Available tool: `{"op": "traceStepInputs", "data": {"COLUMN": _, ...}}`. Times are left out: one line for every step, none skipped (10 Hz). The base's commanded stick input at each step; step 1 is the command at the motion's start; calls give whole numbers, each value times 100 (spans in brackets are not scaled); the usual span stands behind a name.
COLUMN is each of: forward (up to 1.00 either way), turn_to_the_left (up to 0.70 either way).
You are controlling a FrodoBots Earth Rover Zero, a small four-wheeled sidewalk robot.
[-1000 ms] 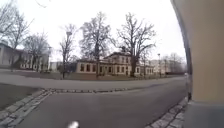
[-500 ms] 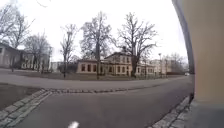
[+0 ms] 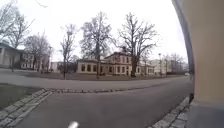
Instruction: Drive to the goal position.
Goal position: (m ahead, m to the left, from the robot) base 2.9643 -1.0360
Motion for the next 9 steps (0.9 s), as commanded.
{"op": "traceStepInputs", "data": {"forward": 0, "turn_to_the_left": 0}}
{"op": "traceStepInputs", "data": {"forward": 0, "turn_to_the_left": 0}}
{"op": "traceStepInputs", "data": {"forward": 0, "turn_to_the_left": 70}}
{"op": "traceStepInputs", "data": {"forward": 0, "turn_to_the_left": 70}}
{"op": "traceStepInputs", "data": {"forward": 0, "turn_to_the_left": 70}}
{"op": "traceStepInputs", "data": {"forward": 0, "turn_to_the_left": 70}}
{"op": "traceStepInputs", "data": {"forward": 0, "turn_to_the_left": 70}}
{"op": "traceStepInputs", "data": {"forward": 0, "turn_to_the_left": 70}}
{"op": "traceStepInputs", "data": {"forward": 0, "turn_to_the_left": 37}}
